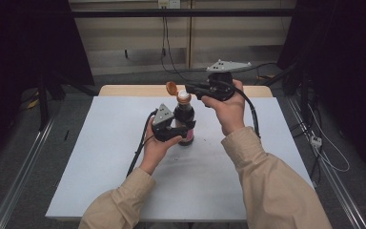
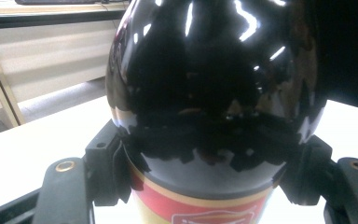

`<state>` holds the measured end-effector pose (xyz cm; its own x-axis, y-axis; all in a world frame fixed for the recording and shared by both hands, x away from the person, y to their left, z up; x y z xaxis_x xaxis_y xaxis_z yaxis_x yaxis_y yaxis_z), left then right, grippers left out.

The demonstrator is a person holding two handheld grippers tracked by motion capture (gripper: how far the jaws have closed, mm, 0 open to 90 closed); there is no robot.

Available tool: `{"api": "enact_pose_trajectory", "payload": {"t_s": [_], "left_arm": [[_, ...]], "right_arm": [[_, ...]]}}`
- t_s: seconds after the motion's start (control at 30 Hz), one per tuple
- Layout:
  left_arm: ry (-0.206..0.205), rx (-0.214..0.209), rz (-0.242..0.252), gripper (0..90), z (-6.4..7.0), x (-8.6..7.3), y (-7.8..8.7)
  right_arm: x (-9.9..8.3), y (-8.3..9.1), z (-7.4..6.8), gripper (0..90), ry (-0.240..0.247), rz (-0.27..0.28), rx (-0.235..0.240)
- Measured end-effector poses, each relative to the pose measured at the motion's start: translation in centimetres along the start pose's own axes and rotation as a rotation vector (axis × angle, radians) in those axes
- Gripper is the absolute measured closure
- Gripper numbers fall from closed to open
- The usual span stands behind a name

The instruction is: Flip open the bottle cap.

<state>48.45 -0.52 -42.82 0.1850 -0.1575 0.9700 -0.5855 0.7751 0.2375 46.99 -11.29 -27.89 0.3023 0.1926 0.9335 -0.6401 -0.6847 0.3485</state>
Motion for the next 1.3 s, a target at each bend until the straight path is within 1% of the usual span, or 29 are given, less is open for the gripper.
{"api": "enact_pose_trajectory", "payload": {"t_s": [0.07,0.17,0.2,0.23,0.3,0.37,0.43,0.5,0.53,0.6,0.63,0.67,0.7,0.77,0.83,0.9,0.93,1.0,1.07,1.2,1.27,1.3], "left_arm": [[-0.002,-0.001,-0.003,29.6,0.0,0.0,0.0],[0.007,-0.009,-0.009,29.3,-0.1,0.1,0.1],[0.024,-0.004,-0.013,29.0,-0.1,0.1,0.2],[0.031,-0.005,-0.015,28.6,-0.2,0.1,0.2],[0.024,-0.007,-0.017,28.3,-0.2,0.1,0.2],[0.024,-0.006,-0.020,28.1,-0.2,0.1,0.3],[0.019,-0.013,-0.028,27.7,-0.2,0.2,0.4],[0.035,-0.007,-0.041,25.2,-0.3,0.3,0.6],[0.047,-0.005,-0.044,23.4,-0.3,0.4,0.7],[0.037,-0.005,-0.047,19.7,-0.5,0.6,1.0],[0.041,-0.001,-0.047,18.9,-0.5,0.6,1.1],[0.047,-0.002,-0.045,16.9,-0.5,0.7,1.3],[0.046,-0.002,-0.050,15.5,-0.6,0.8,1.5],[0.043,-0.004,-0.055,14.1,-0.7,0.9,2.0],[0.060,-0.002,-0.068,12.5,-0.8,1.0,2.4],[0.091,-0.021,-0.078,11.5,-0.8,1.2,3.0],[0.088,-0.022,-0.077,11.2,-0.7,1.2,3.1],[0.065,-0.009,-0.073,11.1,-0.8,1.3,3.6],[0.072,-0.009,-0.070,10.2,-0.9,1.2,3.9],[0.076,-0.008,-0.103,9.2,-1.3,0.7,4.8],[0.069,-0.007,-0.127,7.8,-1.4,0.6,5.4],[0.070,-0.007,-0.130,6.9,-1.4,0.6,5.7]], "right_arm": [[-0.1,0.4,0.1,81.1,0.004,0.001,0.000],[-0.4,0.9,0.3,76.4,-0.002,0.010,-0.001],[-0.6,1.0,0.3,73.6,-0.002,0.012,0.004],[-0.8,1.1,0.4,70.1,-0.008,0.021,0.009],[-1.0,1.3,0.4,65.3,-0.021,0.030,0.013],[-1.5,1.4,0.6,61.0,-0.017,0.023,0.000],[-1.9,1.6,0.7,56.9,-0.025,0.018,0.006],[-2.3,1.7,0.8,52.6,-0.031,0.012,0.020],[-2.4,1.8,0.9,51.8,-0.035,0.009,0.019],[-2.7,2.0,0.9,49.0,-0.034,0.018,0.021],[-2.8,2.1,0.9,47.4,-0.034,0.019,0.029],[-2.9,2.2,1.0,46.4,-0.027,0.017,0.025],[-3.1,2.2,1.0,44.8,-0.023,0.015,0.018],[-3.4,2.3,1.0,42.7,-0.028,0.020,0.025],[-3.8,2.3,0.9,41.2,-0.023,0.015,0.025],[-4.1,2.3,0.8,39.9,-0.020,0.011,0.026],[-4.3,2.4,0.6,39.7,-0.020,0.017,0.033],[-4.5,2.5,0.4,38.0,-0.023,0.022,0.041],[-4.7,2.7,0.3,36.2,-0.015,0.025,0.042],[-5.6,3.4,0.2,32.5,-0.016,0.022,0.038],[-6.3,3.6,0.1,31.4,-0.018,0.017,0.040],[-6.8,3.8,0.1,30.6,-0.018,0.013,0.048]]}}
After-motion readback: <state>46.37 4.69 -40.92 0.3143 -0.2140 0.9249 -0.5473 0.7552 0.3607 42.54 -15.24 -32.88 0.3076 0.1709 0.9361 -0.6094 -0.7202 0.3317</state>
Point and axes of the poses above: each handheld gripper's, and its own axes: y roughly backward along the jaws, x roughly out of its top, z roughly to its right, the point moved 6 cm from there along -y, roughly forward along the jaws, and after that the axes turned 2 degrees about x, right-handed, at the moved point
